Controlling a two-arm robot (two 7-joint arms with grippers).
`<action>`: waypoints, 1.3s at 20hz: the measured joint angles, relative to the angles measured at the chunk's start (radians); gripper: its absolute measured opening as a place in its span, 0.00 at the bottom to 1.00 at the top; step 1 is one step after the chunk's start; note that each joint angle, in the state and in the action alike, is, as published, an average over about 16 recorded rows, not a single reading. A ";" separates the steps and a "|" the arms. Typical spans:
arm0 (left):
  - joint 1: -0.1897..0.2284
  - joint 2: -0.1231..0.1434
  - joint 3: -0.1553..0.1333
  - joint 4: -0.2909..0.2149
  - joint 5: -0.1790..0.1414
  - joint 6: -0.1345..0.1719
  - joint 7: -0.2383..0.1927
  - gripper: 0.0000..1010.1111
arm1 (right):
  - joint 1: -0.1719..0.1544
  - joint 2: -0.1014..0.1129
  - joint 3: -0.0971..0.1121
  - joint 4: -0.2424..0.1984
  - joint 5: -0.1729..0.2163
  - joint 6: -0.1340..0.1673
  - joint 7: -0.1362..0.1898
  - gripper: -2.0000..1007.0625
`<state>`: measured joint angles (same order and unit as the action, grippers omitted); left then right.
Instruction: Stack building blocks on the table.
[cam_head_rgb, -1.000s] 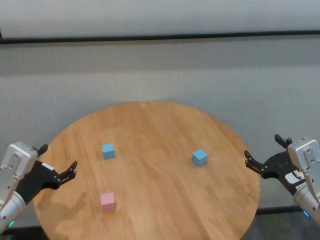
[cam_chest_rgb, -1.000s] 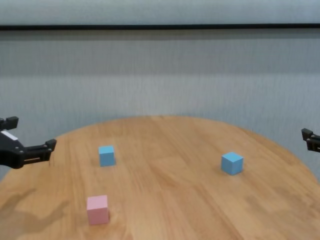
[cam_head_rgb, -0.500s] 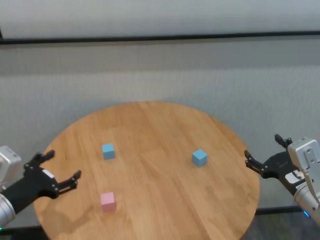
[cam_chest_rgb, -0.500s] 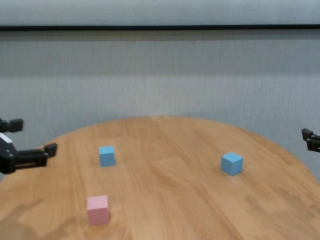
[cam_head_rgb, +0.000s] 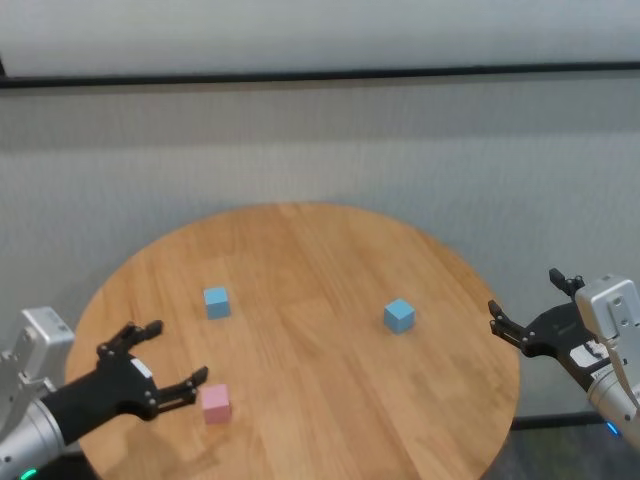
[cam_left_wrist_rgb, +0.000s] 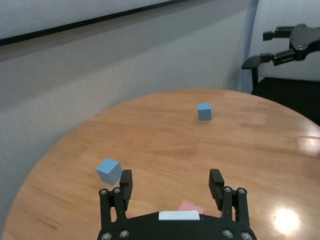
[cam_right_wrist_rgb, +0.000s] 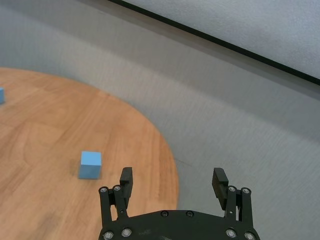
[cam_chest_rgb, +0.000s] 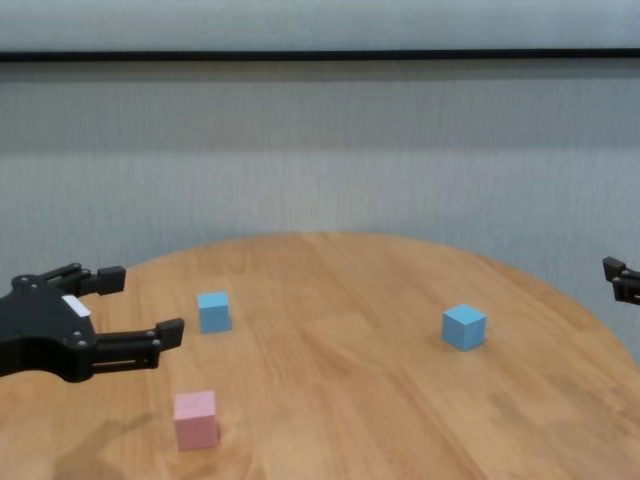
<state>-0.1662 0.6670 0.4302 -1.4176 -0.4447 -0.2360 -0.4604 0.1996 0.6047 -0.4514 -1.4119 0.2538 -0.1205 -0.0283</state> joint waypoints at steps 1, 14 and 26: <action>-0.002 -0.005 0.003 0.004 0.001 -0.001 -0.008 0.99 | 0.000 0.000 0.000 0.000 0.000 0.000 0.000 0.99; -0.007 -0.066 0.027 0.055 0.051 0.016 -0.033 0.99 | 0.000 0.000 0.000 0.000 0.000 0.000 0.000 0.99; -0.030 -0.130 0.031 0.133 0.084 0.018 -0.046 0.99 | 0.000 0.000 0.000 0.000 0.000 0.000 0.000 0.99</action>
<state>-0.1960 0.5366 0.4614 -1.2846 -0.3606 -0.2177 -0.5069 0.1996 0.6047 -0.4514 -1.4119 0.2538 -0.1204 -0.0283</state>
